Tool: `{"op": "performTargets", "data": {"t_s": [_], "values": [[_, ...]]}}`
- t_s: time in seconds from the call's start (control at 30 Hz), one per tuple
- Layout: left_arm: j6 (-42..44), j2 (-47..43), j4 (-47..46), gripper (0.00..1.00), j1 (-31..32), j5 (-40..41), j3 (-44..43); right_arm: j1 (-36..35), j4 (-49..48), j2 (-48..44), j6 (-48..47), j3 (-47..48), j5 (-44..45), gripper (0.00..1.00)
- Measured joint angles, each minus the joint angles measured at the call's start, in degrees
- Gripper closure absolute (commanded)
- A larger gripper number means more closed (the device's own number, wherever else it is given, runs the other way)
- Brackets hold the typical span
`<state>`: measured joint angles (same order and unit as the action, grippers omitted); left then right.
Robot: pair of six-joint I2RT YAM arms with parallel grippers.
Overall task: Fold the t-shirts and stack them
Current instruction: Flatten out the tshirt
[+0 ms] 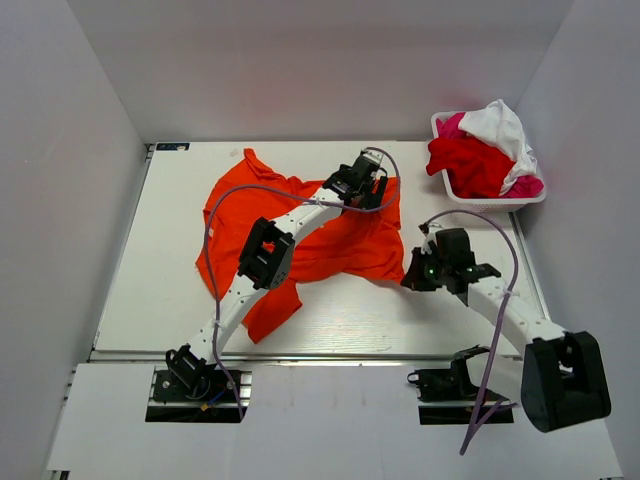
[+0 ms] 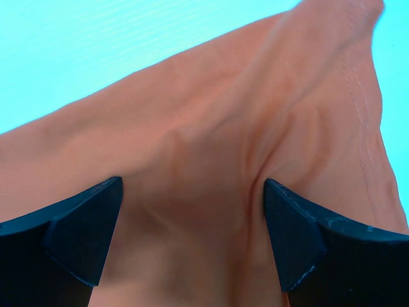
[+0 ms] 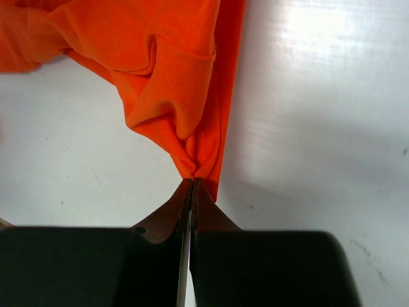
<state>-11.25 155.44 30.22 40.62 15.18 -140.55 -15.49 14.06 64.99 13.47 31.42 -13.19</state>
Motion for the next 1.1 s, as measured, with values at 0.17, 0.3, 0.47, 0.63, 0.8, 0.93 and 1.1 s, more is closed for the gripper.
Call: {"op": "performTargets", "data": {"t_s": [0.17,0.3,0.47,0.63,0.8,0.93,1.1], "values": [[-0.5,0.8,1.0,0.0,0.1,-0.4,-1.5,0.0,2.8,-5.7,4.6,-3.6,1.9,0.74],[-0.8,0.9,0.8,0.0,0.2,-0.3,-1.6,0.0,6.9,-9.5,7.7,-6.9,-0.4,0.55],[-0.6,0.9,-0.1,0.0,0.1,-0.4,-1.1,0.0,9.8,-9.5,7.4,-6.8,-0.4,0.52],[0.5,0.6,-2.4,0.0,0.0,-1.0,0.2,0.0,5.6,-8.4,3.6,-1.9,1.7,0.37],[2.0,0.2,-4.4,0.0,0.0,-1.7,1.5,0.1,-2.8,-1.6,-1.8,4.0,4.3,0.34],[2.8,0.2,-5.0,0.0,0.0,-1.9,1.7,0.1,-7.0,7.3,-4.8,8.5,4.3,0.4],[3.3,0.2,-5.3,0.0,0.0,-1.9,1.7,0.1,-8.8,14.8,-8.0,12.9,4.0,0.64]]}}
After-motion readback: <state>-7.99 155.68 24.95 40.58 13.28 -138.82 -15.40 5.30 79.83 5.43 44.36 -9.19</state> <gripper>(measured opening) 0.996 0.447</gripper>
